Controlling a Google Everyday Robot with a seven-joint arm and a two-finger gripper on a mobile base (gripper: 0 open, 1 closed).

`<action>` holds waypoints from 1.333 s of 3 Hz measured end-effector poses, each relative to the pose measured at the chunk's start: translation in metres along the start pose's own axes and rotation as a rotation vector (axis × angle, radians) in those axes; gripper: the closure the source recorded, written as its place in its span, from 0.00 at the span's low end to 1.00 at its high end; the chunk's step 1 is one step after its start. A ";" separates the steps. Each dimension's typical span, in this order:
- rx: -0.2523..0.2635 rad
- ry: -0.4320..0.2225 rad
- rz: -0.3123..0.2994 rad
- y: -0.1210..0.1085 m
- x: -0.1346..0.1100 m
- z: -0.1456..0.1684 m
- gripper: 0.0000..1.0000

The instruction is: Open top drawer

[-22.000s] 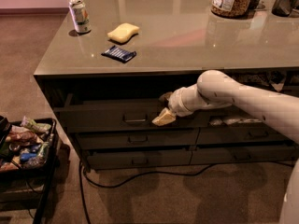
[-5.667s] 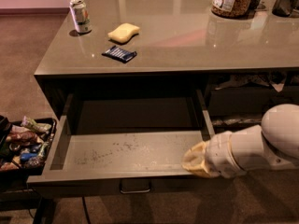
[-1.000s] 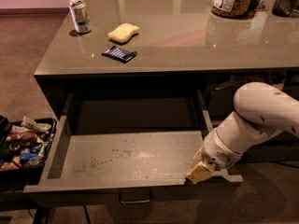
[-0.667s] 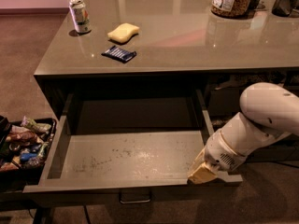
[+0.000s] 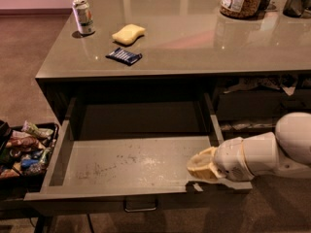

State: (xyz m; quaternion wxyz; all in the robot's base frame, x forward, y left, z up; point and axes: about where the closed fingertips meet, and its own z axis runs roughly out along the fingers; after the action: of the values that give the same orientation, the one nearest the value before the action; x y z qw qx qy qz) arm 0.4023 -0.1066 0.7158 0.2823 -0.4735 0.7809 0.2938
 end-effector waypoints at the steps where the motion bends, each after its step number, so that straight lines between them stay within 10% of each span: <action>1: 0.165 -0.235 -0.034 -0.030 -0.040 -0.011 1.00; 2: 0.396 -0.338 -0.103 -0.064 -0.052 -0.047 1.00; 3: 0.504 -0.317 -0.164 -0.076 -0.049 -0.063 0.81; 4: 0.505 -0.316 -0.163 -0.077 -0.048 -0.063 0.58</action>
Offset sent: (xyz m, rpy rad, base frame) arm 0.1177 -0.1013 0.1047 -0.0045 -0.8651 -0.4794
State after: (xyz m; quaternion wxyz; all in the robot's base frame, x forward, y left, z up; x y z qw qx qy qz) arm 0.4808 -0.1534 0.7777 0.5316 -0.3982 0.7349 0.1369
